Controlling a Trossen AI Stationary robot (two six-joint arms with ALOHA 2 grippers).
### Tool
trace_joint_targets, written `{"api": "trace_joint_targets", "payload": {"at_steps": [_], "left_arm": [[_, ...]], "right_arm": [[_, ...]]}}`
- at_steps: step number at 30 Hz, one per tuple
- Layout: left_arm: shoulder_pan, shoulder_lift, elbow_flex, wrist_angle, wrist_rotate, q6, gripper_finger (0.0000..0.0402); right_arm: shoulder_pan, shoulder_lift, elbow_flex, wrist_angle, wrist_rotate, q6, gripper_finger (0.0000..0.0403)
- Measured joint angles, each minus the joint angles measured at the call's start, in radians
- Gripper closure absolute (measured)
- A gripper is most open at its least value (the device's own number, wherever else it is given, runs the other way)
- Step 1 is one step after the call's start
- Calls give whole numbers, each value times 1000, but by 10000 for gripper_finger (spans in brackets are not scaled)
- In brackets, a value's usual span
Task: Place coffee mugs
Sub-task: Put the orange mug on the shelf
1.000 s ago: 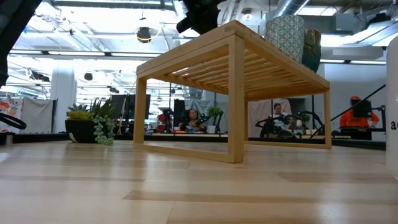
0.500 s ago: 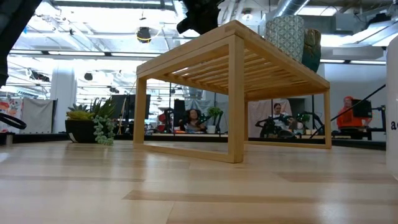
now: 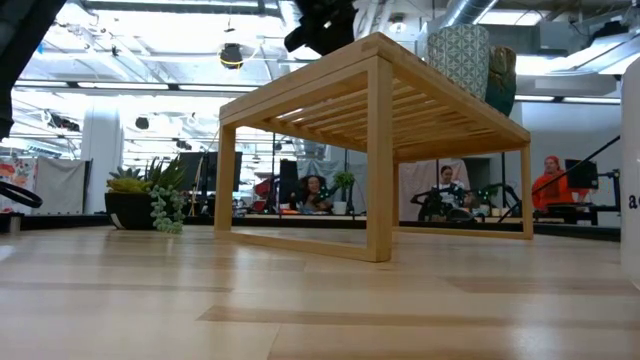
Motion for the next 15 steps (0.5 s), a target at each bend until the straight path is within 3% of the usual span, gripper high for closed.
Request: {"api": "trace_joint_targets", "payload": {"at_steps": [15], "left_arm": [[12,3,0,43,-28,43,290]], "right_arm": [[2,0,0,0,-1,32,188]]}}
